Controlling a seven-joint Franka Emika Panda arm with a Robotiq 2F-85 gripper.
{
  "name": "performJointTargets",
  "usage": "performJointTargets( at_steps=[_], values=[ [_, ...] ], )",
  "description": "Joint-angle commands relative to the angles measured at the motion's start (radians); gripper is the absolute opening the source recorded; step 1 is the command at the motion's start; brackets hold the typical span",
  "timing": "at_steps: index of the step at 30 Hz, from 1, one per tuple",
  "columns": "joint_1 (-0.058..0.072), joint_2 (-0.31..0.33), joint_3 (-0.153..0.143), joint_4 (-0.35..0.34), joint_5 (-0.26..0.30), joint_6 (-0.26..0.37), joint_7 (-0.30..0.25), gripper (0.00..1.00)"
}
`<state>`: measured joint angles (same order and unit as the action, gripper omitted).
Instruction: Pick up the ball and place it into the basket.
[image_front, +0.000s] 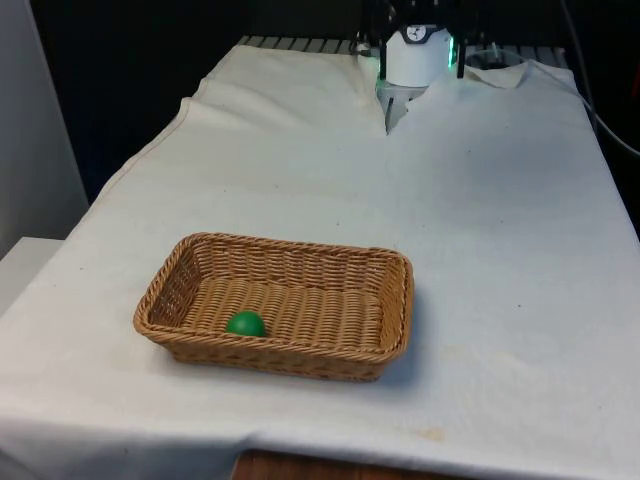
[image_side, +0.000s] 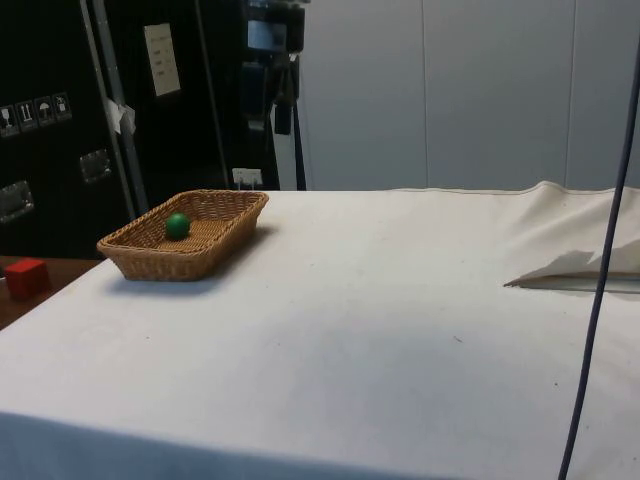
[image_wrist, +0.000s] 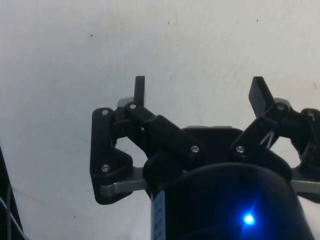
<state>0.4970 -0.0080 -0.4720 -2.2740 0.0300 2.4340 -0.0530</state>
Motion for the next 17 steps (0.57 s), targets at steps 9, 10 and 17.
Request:
performJointTargets(
  at_steps=[9, 10, 17],
  values=[
    [-0.002, -0.03, -0.001, -0.011, -0.032, -0.017, 0.058, 1.0],
    [-0.002, -0.037, 0.0, -0.016, -0.036, -0.019, 0.067, 1.0],
    [0.0, -0.044, 0.0, -0.022, -0.028, -0.018, 0.065, 1.0]
  ],
)
